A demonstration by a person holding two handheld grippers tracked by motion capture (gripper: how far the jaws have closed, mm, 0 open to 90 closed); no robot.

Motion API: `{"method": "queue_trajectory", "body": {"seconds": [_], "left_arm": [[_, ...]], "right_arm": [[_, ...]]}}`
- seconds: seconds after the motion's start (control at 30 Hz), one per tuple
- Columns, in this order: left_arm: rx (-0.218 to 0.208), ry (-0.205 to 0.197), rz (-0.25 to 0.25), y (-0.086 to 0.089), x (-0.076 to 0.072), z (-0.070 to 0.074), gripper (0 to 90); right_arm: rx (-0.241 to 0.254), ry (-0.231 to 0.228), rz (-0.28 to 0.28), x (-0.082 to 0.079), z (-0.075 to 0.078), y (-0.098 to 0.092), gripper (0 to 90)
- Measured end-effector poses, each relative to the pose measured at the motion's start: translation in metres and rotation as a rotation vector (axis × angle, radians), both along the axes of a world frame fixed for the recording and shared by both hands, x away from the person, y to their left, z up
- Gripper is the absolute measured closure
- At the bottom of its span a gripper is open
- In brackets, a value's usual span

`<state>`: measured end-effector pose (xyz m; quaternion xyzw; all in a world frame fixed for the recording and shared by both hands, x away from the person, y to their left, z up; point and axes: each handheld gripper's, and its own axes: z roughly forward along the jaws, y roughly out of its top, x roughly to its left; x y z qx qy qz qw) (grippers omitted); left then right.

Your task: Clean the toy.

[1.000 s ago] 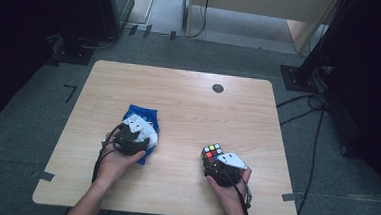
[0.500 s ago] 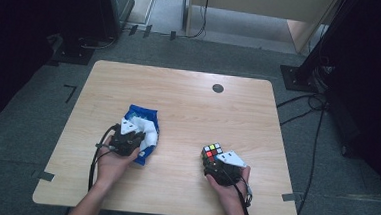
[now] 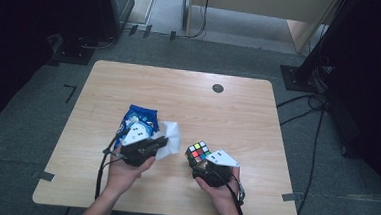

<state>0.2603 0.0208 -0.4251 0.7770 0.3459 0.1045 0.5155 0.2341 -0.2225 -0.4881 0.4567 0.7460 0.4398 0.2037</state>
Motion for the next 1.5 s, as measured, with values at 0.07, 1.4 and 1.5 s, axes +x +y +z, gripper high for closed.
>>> {"method": "queue_trajectory", "body": {"seconds": [0.07,1.4,1.5], "left_arm": [[0.02,-0.014,-0.061,-0.018,-0.009,-0.002,87.7],[0.051,-0.039,-0.03,-0.033,-0.009,-0.021,87.1],[0.067,-0.02,0.034,-0.018,0.003,-0.028,87.0]], "right_arm": [[0.0,-0.003,0.033,-0.003,0.004,0.007,34.4],[-0.121,-0.061,0.123,-0.022,0.006,0.035,34.7],[-0.123,-0.076,0.113,-0.023,0.007,0.033,34.7]]}}
